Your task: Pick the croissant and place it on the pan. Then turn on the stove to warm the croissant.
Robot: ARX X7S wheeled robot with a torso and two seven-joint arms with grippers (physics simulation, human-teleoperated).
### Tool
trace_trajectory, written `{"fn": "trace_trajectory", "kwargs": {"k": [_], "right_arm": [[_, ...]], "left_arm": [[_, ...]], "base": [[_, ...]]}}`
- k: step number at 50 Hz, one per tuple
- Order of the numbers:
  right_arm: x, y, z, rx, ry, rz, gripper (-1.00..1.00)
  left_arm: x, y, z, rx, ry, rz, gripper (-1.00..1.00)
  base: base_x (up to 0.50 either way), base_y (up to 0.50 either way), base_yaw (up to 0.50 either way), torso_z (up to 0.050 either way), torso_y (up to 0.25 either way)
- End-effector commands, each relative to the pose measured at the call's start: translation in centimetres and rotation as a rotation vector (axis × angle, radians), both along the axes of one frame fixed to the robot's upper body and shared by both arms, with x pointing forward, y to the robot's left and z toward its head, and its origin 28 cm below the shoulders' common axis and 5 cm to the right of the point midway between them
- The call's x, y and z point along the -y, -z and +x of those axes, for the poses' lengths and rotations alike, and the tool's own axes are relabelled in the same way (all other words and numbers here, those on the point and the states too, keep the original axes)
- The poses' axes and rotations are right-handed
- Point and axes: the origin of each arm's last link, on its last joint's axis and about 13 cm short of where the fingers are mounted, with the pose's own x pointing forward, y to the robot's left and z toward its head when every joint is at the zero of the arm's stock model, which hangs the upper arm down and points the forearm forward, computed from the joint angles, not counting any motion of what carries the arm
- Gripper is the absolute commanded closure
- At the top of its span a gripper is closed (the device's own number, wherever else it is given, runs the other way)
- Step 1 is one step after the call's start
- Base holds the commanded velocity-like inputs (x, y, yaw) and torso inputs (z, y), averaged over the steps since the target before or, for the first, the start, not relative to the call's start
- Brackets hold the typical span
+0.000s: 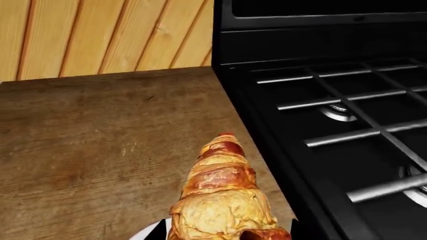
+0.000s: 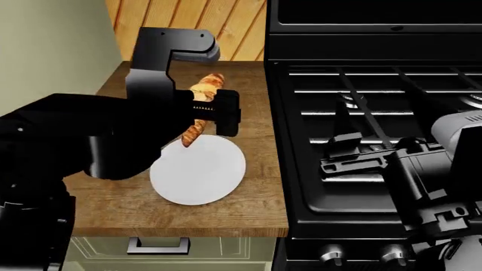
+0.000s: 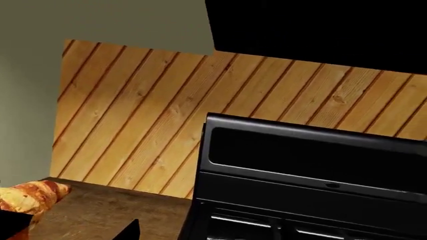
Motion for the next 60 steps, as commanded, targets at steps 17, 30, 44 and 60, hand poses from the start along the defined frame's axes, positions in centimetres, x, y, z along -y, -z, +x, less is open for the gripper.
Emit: {"fn": "trace_trajectory", "kwargs": {"k": [17, 30, 44, 60], "right_arm": [[1.4, -2.3, -0.2, 0.079, 0.111, -0.002, -1.0], [1.5, -2.1, -0.1, 0.068, 0.109, 0.008, -1.0], [1.4, -2.2, -0.2, 0.072, 0.098, 0.004, -1.0], [1.5, -3.1, -0.4, 0.102, 0.109, -0.003, -1.0]], "left_arm": [[-0.2, 0.5, -0.6, -0.012, 0.033, -0.021, 1.0], [-0.1, 1.0, -0.2, -0.039, 0.026, -0.019, 1.0], [-0.3, 1.0, -0.2, -0.052, 0.016, -0.023, 1.0], [-0.3, 1.2, 0.0, -0.062, 0.013, -0.027, 1.0]], "base": [[0.0, 0.0, 0.0, 0.0, 0.001], [-0.04, -0.48, 0.0, 0.0, 0.0], [-0.05, -0.5, 0.0, 0.0, 0.001], [-0.05, -0.5, 0.0, 0.0, 0.0]]}}
